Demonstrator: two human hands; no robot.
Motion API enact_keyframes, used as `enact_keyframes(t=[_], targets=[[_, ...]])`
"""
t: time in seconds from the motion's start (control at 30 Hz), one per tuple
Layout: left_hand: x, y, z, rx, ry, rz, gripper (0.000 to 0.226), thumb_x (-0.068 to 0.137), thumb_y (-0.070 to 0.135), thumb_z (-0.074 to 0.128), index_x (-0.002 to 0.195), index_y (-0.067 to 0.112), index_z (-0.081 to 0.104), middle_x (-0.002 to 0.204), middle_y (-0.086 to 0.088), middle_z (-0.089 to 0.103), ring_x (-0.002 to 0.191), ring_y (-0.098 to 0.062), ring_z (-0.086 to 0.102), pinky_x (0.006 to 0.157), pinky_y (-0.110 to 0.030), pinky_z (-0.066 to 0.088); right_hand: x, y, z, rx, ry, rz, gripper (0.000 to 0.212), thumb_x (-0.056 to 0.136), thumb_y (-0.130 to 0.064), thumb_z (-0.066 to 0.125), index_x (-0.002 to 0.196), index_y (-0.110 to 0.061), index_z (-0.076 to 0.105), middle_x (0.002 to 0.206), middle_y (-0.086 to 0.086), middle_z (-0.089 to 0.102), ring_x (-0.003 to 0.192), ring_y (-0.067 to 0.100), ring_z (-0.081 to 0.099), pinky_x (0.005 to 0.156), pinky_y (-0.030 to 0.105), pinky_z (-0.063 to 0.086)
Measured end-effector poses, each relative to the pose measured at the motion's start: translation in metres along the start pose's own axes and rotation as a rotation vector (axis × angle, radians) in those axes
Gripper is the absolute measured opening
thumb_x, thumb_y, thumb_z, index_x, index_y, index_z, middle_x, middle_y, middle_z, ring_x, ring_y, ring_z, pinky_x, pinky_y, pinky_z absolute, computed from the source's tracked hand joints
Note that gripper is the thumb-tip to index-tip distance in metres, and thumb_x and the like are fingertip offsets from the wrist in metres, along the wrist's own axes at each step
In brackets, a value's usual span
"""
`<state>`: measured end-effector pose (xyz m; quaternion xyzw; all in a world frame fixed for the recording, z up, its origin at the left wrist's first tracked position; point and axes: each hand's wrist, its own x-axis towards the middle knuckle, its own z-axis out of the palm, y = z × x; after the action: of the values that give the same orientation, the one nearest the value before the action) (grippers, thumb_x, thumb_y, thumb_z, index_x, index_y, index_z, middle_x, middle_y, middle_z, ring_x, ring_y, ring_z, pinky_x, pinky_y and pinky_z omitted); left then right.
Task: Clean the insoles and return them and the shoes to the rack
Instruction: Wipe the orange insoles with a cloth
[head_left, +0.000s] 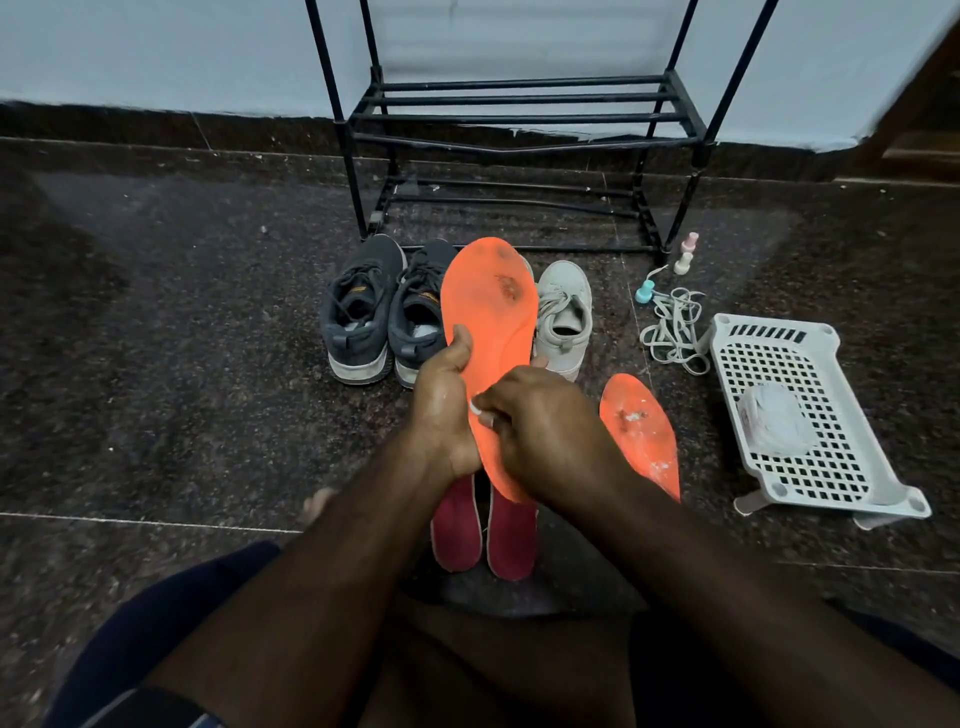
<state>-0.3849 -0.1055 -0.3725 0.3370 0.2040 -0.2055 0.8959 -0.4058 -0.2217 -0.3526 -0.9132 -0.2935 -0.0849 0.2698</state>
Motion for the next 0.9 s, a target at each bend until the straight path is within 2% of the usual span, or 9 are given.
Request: enact_keyframes(t=[0.1,0.2,0.23,0.33,0.43,0.6,0.67,0.77,0.9], targets=[[-0.001,0.005,0.001,0.009,0.019,0.067,0.076,0.099,0.065,0.031,0.124,-0.001,0.060,0.109,-0.022,0.071,0.098,-0.030,0.072,0.104,-0.045,0.046,-0.008,-0.004,-0.007,0.047,-0.129,0.016,0.014,0.083,-0.018,0.068,0.094,-0.017,0.076,0.085,0.004,0.065,0.083,0.024,0.063,0.072,0.032,0.046],[-0.003,0.007,0.002,-0.020,0.008,0.117,0.066,0.104,0.053,0.029,0.131,-0.002,0.055,0.088,-0.019,0.074,0.072,-0.024,0.074,0.068,-0.029,0.059,0.002,0.003,-0.014,0.126,-0.005,0.084,0.009,0.082,-0.017,0.071,0.090,-0.018,0.075,0.088,0.004,0.064,0.087,0.021,0.061,0.078,0.035,0.047],[-0.003,0.006,0.003,-0.020,0.018,0.128,0.062,0.106,0.048,0.029,0.129,-0.002,0.057,0.082,-0.016,0.073,0.067,-0.023,0.073,0.065,-0.026,0.059,0.009,0.007,-0.015,0.108,0.057,0.115,0.008,0.082,-0.017,0.071,0.088,-0.017,0.075,0.087,0.004,0.064,0.087,0.021,0.061,0.078,0.036,0.048],[-0.005,-0.002,0.006,-0.032,-0.008,0.091,0.063,0.103,0.049,0.035,0.101,0.000,0.076,0.095,-0.017,0.074,0.084,-0.028,0.073,0.090,-0.040,0.053,0.017,0.007,-0.010,0.040,0.088,0.182,0.007,0.084,-0.017,0.069,0.088,-0.016,0.073,0.086,0.004,0.066,0.086,0.022,0.061,0.077,0.037,0.046],[-0.004,-0.002,0.004,-0.039,0.005,0.065,0.068,0.099,0.055,0.038,0.121,-0.002,0.067,0.121,-0.022,0.065,0.101,-0.032,0.066,0.102,-0.043,0.044,0.006,-0.003,-0.002,0.055,0.000,0.165,0.008,0.085,-0.017,0.066,0.089,-0.016,0.072,0.087,0.005,0.067,0.086,0.023,0.061,0.077,0.037,0.044],[-0.003,0.003,0.004,-0.066,0.023,0.083,0.068,0.099,0.057,0.037,0.117,-0.003,0.065,0.117,-0.023,0.064,0.097,-0.032,0.064,0.104,-0.044,0.043,-0.002,-0.003,-0.010,0.196,-0.075,0.178,0.006,0.084,-0.016,0.069,0.085,-0.019,0.074,0.084,-0.005,0.068,0.083,0.008,0.059,0.074,0.023,0.040],[-0.005,0.001,0.007,-0.092,0.005,0.081,0.065,0.100,0.053,0.037,0.123,-0.002,0.062,0.118,-0.021,0.065,0.096,-0.031,0.067,0.102,-0.043,0.045,0.005,0.001,-0.011,0.161,0.027,0.194,0.004,0.084,-0.015,0.068,0.085,-0.017,0.072,0.084,-0.001,0.065,0.083,0.014,0.059,0.074,0.030,0.044],[-0.007,-0.006,0.010,-0.143,-0.030,0.073,0.054,0.101,0.047,0.038,0.117,0.004,0.065,0.109,-0.016,0.069,0.099,-0.031,0.067,0.102,-0.043,0.045,0.016,0.006,-0.009,0.109,0.145,0.210,0.003,0.084,-0.014,0.067,0.086,-0.016,0.068,0.085,0.003,0.061,0.081,0.020,0.059,0.073,0.037,0.047],[-0.006,-0.002,0.008,-0.104,0.005,0.070,0.060,0.100,0.049,0.038,0.121,-0.001,0.064,0.122,-0.021,0.065,0.101,-0.032,0.064,0.102,-0.043,0.045,0.005,-0.004,-0.002,0.023,-0.038,0.200,0.009,0.085,-0.016,0.063,0.088,-0.018,0.070,0.086,0.004,0.064,0.084,0.024,0.060,0.074,0.040,0.046]])
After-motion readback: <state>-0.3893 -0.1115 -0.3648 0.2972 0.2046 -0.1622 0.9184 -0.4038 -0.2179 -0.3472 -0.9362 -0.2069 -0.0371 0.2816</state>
